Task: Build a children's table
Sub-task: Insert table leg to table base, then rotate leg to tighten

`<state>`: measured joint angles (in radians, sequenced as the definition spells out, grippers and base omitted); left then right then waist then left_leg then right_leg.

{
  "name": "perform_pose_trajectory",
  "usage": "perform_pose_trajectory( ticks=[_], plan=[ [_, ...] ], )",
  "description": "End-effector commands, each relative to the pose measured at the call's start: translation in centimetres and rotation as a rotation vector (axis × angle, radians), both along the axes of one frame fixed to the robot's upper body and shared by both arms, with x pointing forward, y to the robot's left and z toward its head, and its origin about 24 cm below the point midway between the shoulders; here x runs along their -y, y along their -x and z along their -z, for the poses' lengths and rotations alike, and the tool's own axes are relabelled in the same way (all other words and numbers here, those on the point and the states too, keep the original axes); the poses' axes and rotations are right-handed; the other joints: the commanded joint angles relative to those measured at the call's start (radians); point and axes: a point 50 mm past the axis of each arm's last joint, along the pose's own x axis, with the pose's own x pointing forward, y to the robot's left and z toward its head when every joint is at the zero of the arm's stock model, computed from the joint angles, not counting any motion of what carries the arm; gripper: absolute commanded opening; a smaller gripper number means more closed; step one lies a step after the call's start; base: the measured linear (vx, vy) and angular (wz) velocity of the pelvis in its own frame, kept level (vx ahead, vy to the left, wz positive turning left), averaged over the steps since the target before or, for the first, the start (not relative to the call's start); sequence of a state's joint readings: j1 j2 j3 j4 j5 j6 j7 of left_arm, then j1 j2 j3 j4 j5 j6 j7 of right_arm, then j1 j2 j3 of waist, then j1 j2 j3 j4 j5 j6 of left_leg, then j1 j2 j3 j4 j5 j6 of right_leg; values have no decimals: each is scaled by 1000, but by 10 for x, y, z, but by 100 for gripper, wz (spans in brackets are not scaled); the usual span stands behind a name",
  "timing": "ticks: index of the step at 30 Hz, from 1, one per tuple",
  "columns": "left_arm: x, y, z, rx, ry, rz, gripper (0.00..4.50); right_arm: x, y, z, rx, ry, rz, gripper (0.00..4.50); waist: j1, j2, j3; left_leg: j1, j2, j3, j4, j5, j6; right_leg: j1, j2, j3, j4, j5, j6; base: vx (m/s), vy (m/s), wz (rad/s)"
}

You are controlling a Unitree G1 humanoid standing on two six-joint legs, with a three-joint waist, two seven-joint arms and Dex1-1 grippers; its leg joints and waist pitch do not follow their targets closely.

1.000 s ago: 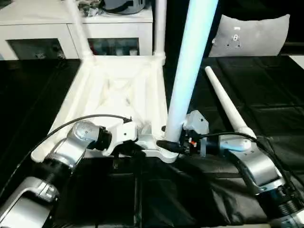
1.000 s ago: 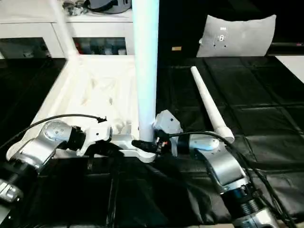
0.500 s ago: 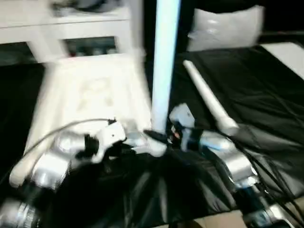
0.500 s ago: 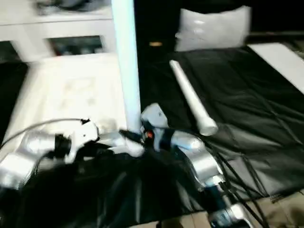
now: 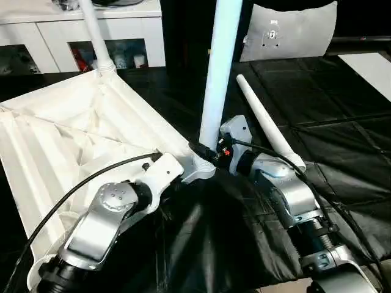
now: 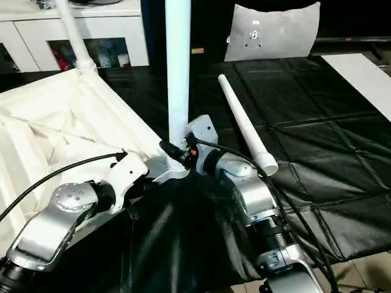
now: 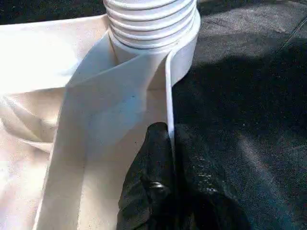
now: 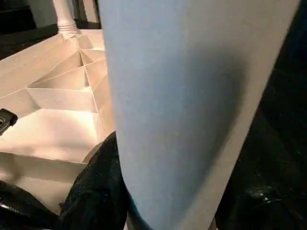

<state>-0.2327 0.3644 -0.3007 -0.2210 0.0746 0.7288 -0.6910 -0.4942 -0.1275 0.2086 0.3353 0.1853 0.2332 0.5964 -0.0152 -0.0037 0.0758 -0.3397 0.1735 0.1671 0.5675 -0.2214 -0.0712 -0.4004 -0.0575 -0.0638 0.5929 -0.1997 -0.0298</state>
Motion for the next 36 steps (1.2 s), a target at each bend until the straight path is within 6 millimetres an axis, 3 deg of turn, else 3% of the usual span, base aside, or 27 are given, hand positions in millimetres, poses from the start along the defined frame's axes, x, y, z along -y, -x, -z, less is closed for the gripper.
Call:
perform_pose_trajectory(
  ticks=[1, 2, 3, 4, 6, 10, 16, 19, 20, 22, 27, 36],
  plan=[
    [11, 5, 0, -12, 10, 67, 0, 5, 11, 45, -208, 87, 28, 262, 9, 9, -31, -16, 54, -18, -71, -189, 56, 44, -82, 61, -87, -317, -204, 0, 0, 0],
    [8, 3, -1, -7, 9, 59, 0, 5, 11, 45, -204, 86, 33, 280, 14, 16, -33, -12, 54, -17, -69, -183, 54, 41, -83, 64, -88, -304, -208, 0, 0, 0],
    [7, 2, -2, -3, 7, 55, 0, 5, 10, 45, -201, 85, 36, 280, 14, 12, -36, -13, 55, -17, -68, -168, 54, 45, -82, 63, -84, -276, -212, 0, 0, 0],
    [3, -1, -2, 6, 3, 52, 0, 7, 10, 44, -197, 81, 42, 305, 20, 22, -37, -16, 54, -18, -67, -128, 60, 48, -81, 61, -73, -200, -226, 0, 0, 0],
    [2, -2, -2, 4, 2, 52, 0, 7, 9, 44, -195, 81, 44, 310, 20, 17, -40, -16, 53, -15, -63, -98, 68, 51, -80, 60, -69, -134, -246, 0, 0, 0],
    [-6, -7, -3, 5, -8, 80, 0, 14, 10, 43, -158, 94, 44, 350, 28, 20, -45, -16, 50, -13, -56, -49, 84, 57, -78, 59, -58, -40, -272, 0, 0, 0],
    [-19, -15, -4, 37, -3, 198, 0, 34, 30, 38, -112, 77, -85, 390, 49, 25, -46, -12, 54, -11, -53, -37, 114, 56, -78, 57, -55, -22, -258, 0, 0, 0],
    [-25, -17, -4, 35, -30, 266, 0, 45, 38, 36, -97, 86, -126, 427, 53, 25, -47, -12, 54, -12, -51, -39, 107, 59, -78, 57, -52, -17, -262, 0, 0, 0],
    [-28, -18, -4, 34, -34, 320, 0, 53, 42, 33, -84, 90, -145, 432, 53, 30, -48, -12, 54, -12, -51, -43, 108, 59, -79, 56, -52, -14, -263, 0, 0, 0],
    [-30, -19, -4, 31, -31, 347, 0, 58, 44, 31, -74, 91, -155, 442, 54, 25, -49, -13, 52, -12, -49, -41, 111, 62, -80, 57, -51, -3, -264, 0, 0, 0],
    [-31, -20, -5, -1, 15, 477, 0, 73, 49, 14, -33, 76, -218, 442, 56, 29, -48, -13, 53, -12, -47, -45, 115, 61, -82, 57, -51, -21, -272, 0, 0, 0],
    [-29, -19, -2, -25, 13, 618, 0, 69, 45, 0, 23, 102, -293, 442, 75, 31, -52, -8, 58, -11, -42, -18, 115, 59, -84, 57, -39, 23, -291, 0, 0, 0]
  ],
)
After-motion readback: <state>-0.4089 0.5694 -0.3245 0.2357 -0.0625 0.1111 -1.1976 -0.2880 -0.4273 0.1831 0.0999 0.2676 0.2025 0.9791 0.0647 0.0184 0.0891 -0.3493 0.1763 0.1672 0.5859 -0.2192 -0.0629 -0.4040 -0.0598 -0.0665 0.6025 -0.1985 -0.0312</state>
